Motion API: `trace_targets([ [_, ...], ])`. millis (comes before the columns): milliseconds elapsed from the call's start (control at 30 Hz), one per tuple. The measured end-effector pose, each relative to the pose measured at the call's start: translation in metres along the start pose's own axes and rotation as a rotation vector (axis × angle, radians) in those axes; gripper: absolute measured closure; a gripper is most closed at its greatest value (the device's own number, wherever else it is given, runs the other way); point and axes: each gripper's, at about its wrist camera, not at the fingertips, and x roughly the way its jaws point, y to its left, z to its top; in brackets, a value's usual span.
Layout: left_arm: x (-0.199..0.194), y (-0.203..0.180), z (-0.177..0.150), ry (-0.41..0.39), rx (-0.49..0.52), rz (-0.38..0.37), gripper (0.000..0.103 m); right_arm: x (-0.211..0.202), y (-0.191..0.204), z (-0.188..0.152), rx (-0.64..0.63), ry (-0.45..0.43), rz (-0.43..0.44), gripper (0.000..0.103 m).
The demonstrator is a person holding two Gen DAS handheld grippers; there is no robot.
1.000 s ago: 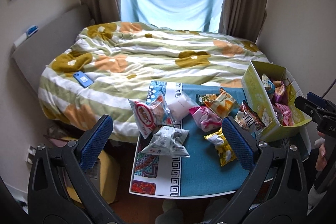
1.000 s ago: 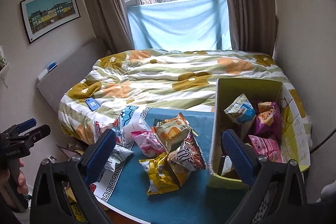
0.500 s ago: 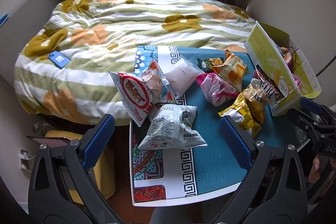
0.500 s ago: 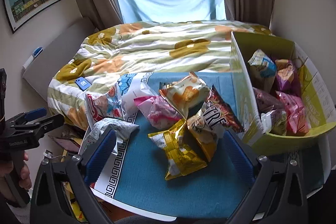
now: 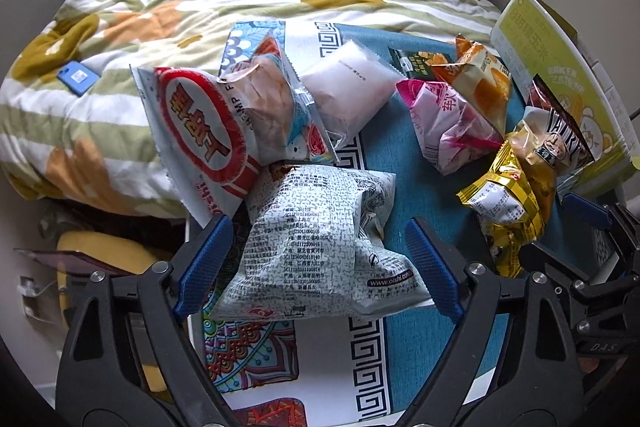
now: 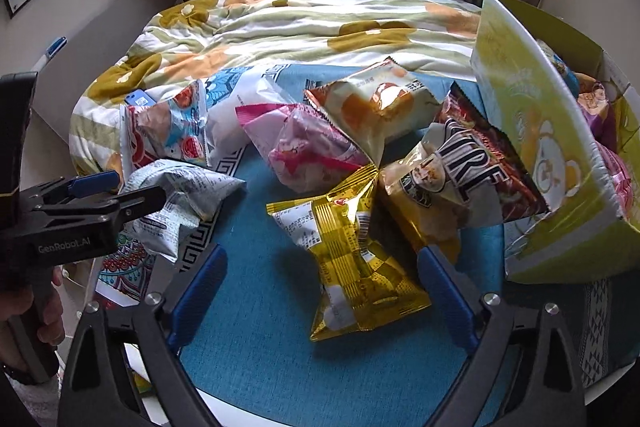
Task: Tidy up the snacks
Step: 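Grasp the grey-white printed bag with the left tool while the right tool grasps the yellow bag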
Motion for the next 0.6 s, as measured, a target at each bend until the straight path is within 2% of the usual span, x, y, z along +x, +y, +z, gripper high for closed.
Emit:
trace_targets([
  [100, 0.013, 0.0, -0.002, 0.006, -0.007, -0.007, 0.017, 0.014, 0.003, -0.003, -0.051, 0.013, -0.027, 0.013],
  [233, 0.026, 0.003, -0.006, 0.02, -0.027, -0.019, 0.022, 0.029, 0.006, -0.007, -0.103, 0.041, -0.039, 0.017],
  [433, 0.028, 0.003, -0.015, 0.02, -0.033, -0.023, 0.034, 0.041, 0.002, -0.01, -0.118, 0.067, -0.035, 0.02],
  [500, 0.027, 0.001, -0.017, 0.023, -0.019, -0.023, 0.039, 0.042, 0.001, -0.01, -0.116, 0.065, -0.032, 0.029],
  [600, 0.025, -0.002, -0.02, 0.026, -0.008, -0.024, 0.042, 0.045, -0.001, -0.009, -0.104, 0.07, -0.026, 0.031],
])
